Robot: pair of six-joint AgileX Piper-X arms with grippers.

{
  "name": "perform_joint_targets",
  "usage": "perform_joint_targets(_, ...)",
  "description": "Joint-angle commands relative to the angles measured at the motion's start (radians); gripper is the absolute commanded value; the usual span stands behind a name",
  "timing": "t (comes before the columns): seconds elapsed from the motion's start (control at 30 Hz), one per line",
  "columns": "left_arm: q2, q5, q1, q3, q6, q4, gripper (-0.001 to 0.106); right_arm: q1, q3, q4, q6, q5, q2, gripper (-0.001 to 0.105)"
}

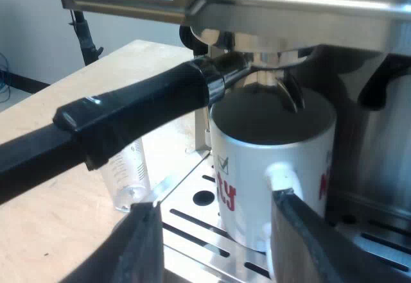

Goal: Place mug into machine

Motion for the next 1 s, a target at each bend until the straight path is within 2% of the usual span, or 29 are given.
perform_joint_targets(0.03, -0.004, -0.012, -0.006, -0.009, -0.002, -0.019, 0.079, 0.016, 0.000, 0.045, -0.010, 0.010, -0.041, 0.041)
perform_joint_targets(0.13, -0.004, -0.009, -0.006, -0.009, -0.002, -0.019, 0.079, 0.034, 0.000, 0.077, -0.010, 0.032, -0.084, 0.039)
perform_joint_targets(0.23, -0.004, 0.017, -0.006, -0.009, -0.005, -0.029, 0.079, 0.048, 0.000, 0.103, -0.010, 0.048, -0.128, 0.032)
perform_joint_targets(0.37, -0.004, 0.042, -0.006, -0.021, -0.011, -0.057, 0.079, 0.048, 0.000, 0.115, -0.010, 0.065, -0.192, 0.015)
perform_joint_targets(0.47, -0.004, 0.041, -0.006, -0.055, -0.011, -0.057, 0.079, 0.048, 0.000, 0.115, -0.040, 0.096, -0.239, 0.001)
perform_joint_targets(0.57, -0.004, 0.041, -0.006, -0.089, -0.011, -0.057, 0.079, 0.048, 0.000, 0.115, -0.076, 0.096, -0.273, 0.000)
perform_joint_targets(0.83, -0.004, 0.041, -0.006, -0.114, -0.011, -0.057, 0.079, 0.048, 0.000, 0.115, -0.085, 0.080, -0.301, 0.000)
perform_joint_targets(0.9, -0.004, 0.041, -0.006, -0.114, -0.011, -0.057, 0.079, 0.048, 0.000, 0.115, -0.131, 0.065, -0.301, 0.000)
perform_joint_targets(1.0, -0.004, 0.041, -0.006, -0.114, -0.011, -0.057, 0.079, 0.048, -0.008, 0.115, -0.145, 0.061, -0.301, 0.000)
